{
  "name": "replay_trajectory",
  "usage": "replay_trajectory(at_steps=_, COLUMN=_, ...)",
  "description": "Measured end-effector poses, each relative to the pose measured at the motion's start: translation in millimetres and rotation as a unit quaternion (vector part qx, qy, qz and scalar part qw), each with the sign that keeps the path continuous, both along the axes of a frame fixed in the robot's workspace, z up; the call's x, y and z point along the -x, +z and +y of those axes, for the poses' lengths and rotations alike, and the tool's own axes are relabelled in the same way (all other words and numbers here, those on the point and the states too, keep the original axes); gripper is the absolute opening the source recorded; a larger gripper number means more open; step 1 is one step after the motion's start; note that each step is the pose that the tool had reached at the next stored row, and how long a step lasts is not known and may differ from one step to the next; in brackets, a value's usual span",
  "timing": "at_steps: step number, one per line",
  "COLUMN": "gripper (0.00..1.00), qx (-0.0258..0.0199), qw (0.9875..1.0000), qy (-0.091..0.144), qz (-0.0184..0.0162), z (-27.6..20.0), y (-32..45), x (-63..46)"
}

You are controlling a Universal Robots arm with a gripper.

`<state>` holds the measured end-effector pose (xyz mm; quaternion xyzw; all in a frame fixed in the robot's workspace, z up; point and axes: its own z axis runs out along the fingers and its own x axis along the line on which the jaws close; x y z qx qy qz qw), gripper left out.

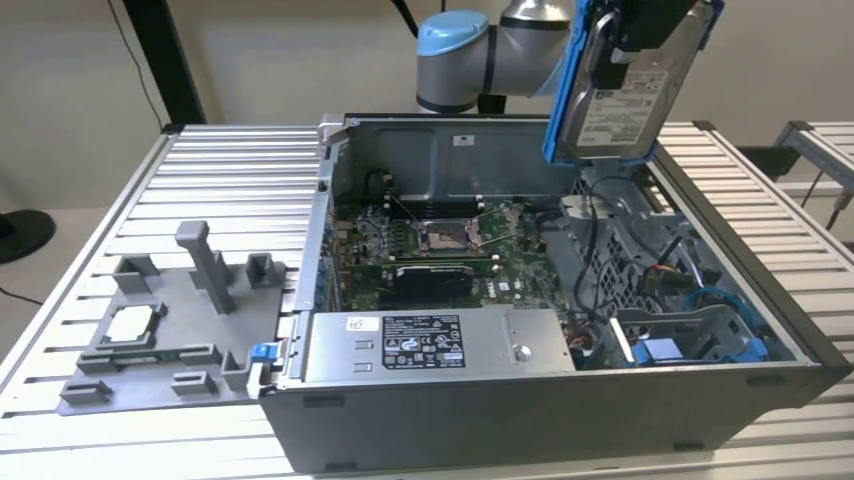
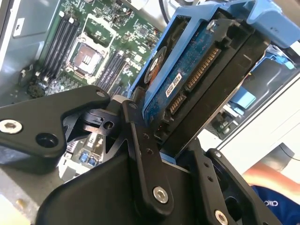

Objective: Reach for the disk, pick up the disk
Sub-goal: 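Pick up the disk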

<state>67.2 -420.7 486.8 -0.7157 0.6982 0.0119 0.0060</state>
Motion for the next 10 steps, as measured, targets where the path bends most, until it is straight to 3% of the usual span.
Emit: replay_trajectory(at_steps=10, gripper=0.0, qx=0.0, qw=1.0, qy=0.0, qz=0.0, z=-5.3, y=-0.3, x=-0.6)
